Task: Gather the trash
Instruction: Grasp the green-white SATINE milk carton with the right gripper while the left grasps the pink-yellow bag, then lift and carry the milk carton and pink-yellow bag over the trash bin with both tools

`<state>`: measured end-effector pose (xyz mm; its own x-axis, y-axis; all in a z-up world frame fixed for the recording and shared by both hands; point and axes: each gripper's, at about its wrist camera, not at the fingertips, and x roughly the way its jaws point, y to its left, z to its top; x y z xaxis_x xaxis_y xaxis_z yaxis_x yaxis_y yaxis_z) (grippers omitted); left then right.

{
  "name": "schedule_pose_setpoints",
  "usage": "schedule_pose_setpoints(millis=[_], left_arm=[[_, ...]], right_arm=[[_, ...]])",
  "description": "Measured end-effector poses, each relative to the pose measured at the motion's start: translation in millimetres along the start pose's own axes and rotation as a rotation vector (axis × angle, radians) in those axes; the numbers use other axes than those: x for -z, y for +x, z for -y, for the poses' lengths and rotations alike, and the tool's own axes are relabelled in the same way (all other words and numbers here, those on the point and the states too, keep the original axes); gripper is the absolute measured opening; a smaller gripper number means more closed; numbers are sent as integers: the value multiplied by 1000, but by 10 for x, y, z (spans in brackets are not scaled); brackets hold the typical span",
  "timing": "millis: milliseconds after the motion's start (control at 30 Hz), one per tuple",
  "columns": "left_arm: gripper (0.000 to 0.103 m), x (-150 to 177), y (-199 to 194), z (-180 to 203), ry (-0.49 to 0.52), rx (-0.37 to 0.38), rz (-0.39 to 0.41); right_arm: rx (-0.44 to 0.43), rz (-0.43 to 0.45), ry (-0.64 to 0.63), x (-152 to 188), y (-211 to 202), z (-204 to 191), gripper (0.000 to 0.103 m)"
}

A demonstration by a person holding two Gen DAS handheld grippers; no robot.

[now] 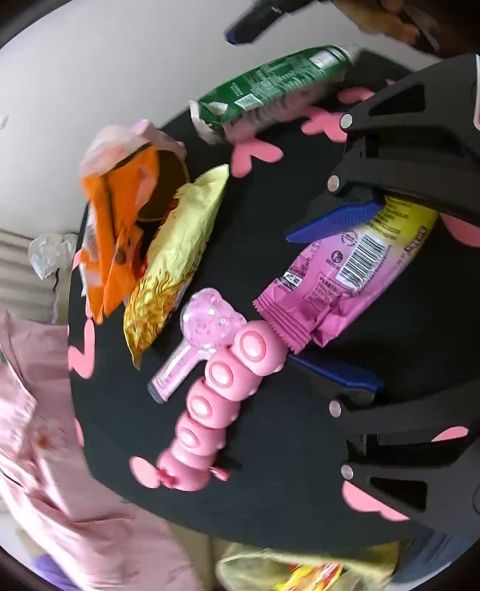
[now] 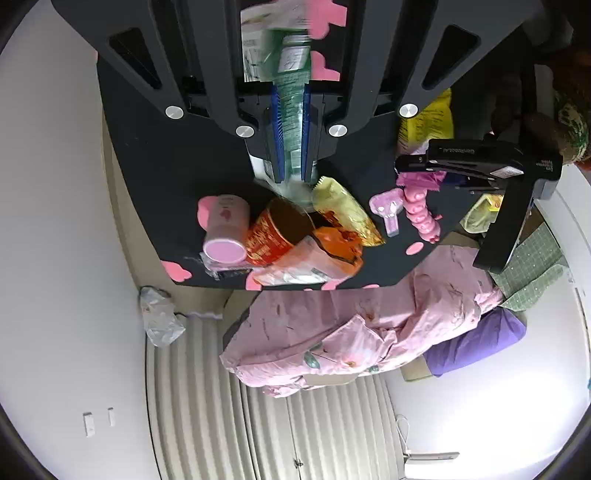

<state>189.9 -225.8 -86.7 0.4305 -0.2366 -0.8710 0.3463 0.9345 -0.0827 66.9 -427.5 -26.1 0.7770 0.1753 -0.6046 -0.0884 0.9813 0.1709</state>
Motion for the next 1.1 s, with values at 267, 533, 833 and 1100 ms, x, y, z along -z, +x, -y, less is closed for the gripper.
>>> schedule_pose_setpoints(millis=[267, 533, 833, 1100], left_arm=[[14, 84, -120, -26, 34, 85, 38], [12, 251, -294, -204, 97, 122, 31], [20, 321, -305, -412, 36, 173, 22], [41, 292, -438, -496, 1, 200, 37]], right_arm=[[-10, -32, -15, 57, 76, 84, 35], [-52, -206, -8, 113, 384, 95, 60], [-29, -360, -23, 20, 992, 60, 57], [-14, -166, -61, -218, 557, -51, 50]])
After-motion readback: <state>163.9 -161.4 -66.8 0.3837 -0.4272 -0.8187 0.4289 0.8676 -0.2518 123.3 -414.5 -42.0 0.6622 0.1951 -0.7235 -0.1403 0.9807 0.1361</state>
